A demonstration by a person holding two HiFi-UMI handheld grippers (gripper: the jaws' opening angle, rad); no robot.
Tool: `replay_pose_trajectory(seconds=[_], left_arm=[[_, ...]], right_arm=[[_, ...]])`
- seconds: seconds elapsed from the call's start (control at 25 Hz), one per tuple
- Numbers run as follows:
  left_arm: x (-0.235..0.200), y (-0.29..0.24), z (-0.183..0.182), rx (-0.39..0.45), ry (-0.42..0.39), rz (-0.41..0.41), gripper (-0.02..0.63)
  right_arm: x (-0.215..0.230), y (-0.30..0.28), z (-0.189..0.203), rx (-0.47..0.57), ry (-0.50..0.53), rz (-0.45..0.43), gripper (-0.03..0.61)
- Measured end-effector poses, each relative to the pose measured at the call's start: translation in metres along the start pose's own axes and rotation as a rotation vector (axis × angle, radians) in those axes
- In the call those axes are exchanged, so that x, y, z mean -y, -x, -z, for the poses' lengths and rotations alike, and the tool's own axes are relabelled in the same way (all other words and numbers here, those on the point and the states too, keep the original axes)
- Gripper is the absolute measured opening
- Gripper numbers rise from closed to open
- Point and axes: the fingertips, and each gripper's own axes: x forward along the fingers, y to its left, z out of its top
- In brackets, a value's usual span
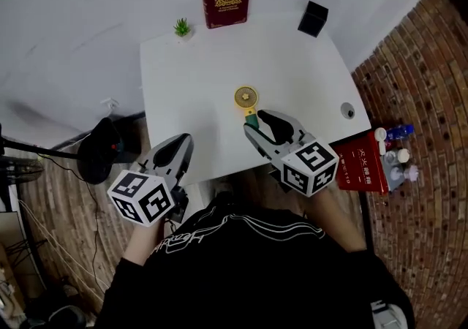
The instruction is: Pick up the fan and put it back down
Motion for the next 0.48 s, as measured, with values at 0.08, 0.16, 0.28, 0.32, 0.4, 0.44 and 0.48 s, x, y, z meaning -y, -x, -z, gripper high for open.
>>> replay_pose_trajectory(seconds=[0.08, 0.16, 0.28, 0.32, 0.4, 0.44, 0.48], left_arm=[[0.025, 0.007, 0.001, 0.010, -0.027, 0.038, 0.034], [0.047, 0.013, 0.004, 0.012, -0.045, 0.053, 0.034], [0.081, 0.021, 0.008, 0.031, -0.054, 0.077, 0.034], [0.092, 0.024, 0.010, 0.037, -0.058, 0.089, 0.034], [0.113, 0.032, 0.013, 0.048, -0.067, 0.112, 0.034], [0.124, 0.036, 0.015, 0.055, -0.074, 0.124, 0.034], [0.133, 0.040, 0.015, 0.064, -0.081, 0.135, 0.034]], right_arm=[[-0.015, 0.020, -0.007, 0.031, 0.016, -0.037, 0.135], [-0.029, 0.040, -0.013, 0.068, 0.025, -0.082, 0.060], [-0.049, 0.071, -0.019, 0.122, 0.021, -0.155, 0.002], [-0.055, 0.081, -0.019, 0.131, 0.024, -0.171, 0.002], [-0.064, 0.101, -0.019, 0.140, 0.028, -0.191, 0.002], [-0.068, 0.110, -0.019, 0.141, 0.022, -0.202, 0.002], [-0.073, 0.118, -0.019, 0.140, 0.012, -0.215, 0.002]])
